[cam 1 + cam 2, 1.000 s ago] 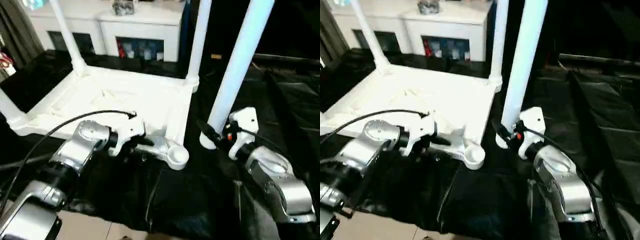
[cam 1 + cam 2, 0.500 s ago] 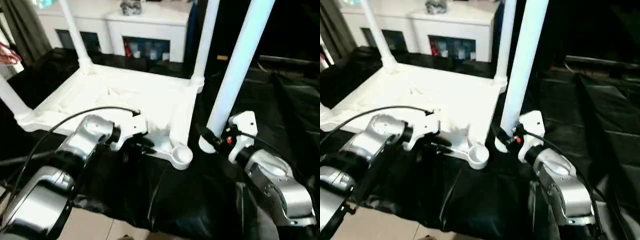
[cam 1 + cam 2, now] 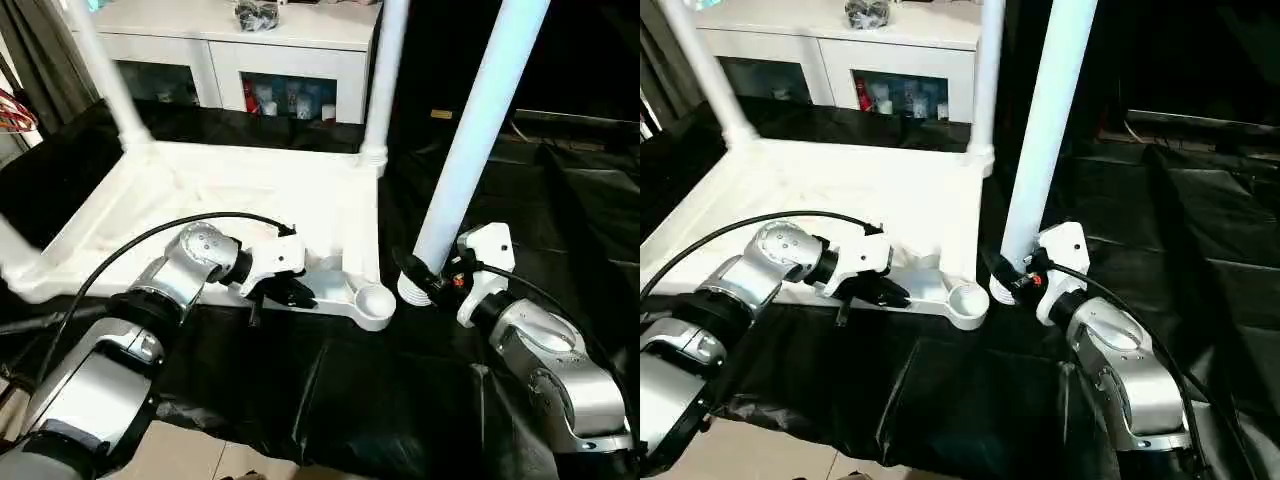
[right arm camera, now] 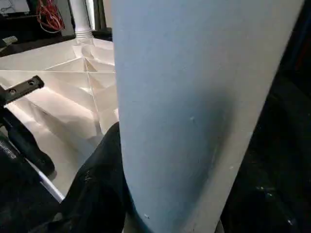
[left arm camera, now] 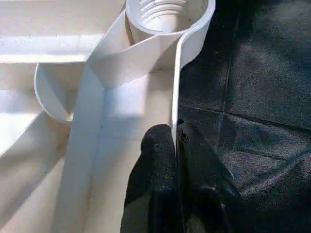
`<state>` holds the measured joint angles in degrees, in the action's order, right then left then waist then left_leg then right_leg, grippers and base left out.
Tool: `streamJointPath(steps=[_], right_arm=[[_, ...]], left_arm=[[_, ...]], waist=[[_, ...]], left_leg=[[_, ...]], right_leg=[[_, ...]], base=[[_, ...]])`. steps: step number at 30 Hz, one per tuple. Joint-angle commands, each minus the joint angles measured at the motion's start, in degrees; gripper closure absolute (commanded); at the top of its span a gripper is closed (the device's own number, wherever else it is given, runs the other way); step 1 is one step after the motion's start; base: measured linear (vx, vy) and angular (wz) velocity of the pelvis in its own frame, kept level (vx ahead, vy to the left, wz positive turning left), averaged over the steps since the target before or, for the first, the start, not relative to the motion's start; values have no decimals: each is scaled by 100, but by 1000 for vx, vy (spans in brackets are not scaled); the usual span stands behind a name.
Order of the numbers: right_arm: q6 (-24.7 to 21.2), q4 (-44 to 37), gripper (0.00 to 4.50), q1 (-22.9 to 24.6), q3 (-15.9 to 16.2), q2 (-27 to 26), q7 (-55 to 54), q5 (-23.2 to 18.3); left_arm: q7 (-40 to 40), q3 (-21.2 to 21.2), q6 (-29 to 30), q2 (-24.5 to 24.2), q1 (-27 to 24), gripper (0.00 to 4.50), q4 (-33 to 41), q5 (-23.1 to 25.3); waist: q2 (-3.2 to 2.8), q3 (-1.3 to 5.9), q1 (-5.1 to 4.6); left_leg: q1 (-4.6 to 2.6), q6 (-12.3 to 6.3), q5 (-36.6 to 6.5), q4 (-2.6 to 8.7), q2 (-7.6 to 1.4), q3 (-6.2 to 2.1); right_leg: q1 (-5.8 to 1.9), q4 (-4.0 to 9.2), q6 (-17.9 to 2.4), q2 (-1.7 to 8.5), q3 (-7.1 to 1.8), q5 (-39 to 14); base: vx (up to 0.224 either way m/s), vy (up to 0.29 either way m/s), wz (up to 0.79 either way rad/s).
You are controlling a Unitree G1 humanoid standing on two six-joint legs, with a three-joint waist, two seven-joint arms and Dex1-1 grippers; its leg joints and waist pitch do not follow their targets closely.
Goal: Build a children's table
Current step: Move to table
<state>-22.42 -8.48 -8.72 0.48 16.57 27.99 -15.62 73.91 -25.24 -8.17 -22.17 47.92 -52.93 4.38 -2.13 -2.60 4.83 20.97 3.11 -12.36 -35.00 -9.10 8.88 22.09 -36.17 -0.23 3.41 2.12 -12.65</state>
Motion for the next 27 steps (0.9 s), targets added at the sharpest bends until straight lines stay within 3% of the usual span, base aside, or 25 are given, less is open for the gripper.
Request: streamJointPath(steps=[1,3,10,15,18,19,22,27], right_arm=[[-40,-161,259,17,-14,27,17,-63],[-63,-164,259,9,-41,18,-2,-83],[-230,-82,259,-82,-204,-27,-94,-209],[-258,25,259,-203,-308,-132,-280,-233],[-250,72,259,-251,-327,-165,-243,-311],[-228,128,259,-290,-337,-179,-224,-328],[-110,252,259,-351,-318,-207,-188,-296],[-188,249,259,-387,-156,-133,-22,-293]], left_arm=[[174,-19,229,-28,-18,450,-108,86],[239,10,412,-30,-42,450,-8,43],[-39,204,1579,-19,-526,450,1109,-164],[-586,326,2289,39,-965,450,1952,-143],[-680,344,2427,42,-1120,450,2212,-121],[-720,356,2548,39,-1258,450,2474,-96],[-728,323,2410,29,-1485,450,2897,-127],[-818,403,2305,270,-1405,392,2762,-333]], waist=[[-14,337,31],[-39,341,34],[1,354,48],[0,324,39],[17,304,21],[48,305,14],[61,304,5],[46,335,36]], left_leg=[[-51,-111,-566,451,-382,-118],[-51,-115,-546,447,-382,-121],[-31,-258,-279,431,-396,-109],[-37,-266,-417,445,-392,-96],[-18,-220,-502,466,-384,-90],[-28,-206,-529,466,-383,-77],[-13,-228,-461,470,-385,-71],[-12,-335,-171,435,-369,-44]], right_leg=[[-325,370,-1583,549,-288,357],[-324,360,-1611,549,-286,435],[-340,324,-1699,568,-280,725],[-311,381,-1616,552,-270,195],[-311,410,-1508,531,-269,-137],[-305,427,-1462,532,-276,-238],[-297,431,-1409,531,-272,-307],[-288,376,-1413,504,-264,243]], base=[[0,0,0],[0,0,0],[0,0,0],[0,0,0],[0,0,0],[0,0,0],[0,0,0],[0,0,0]])
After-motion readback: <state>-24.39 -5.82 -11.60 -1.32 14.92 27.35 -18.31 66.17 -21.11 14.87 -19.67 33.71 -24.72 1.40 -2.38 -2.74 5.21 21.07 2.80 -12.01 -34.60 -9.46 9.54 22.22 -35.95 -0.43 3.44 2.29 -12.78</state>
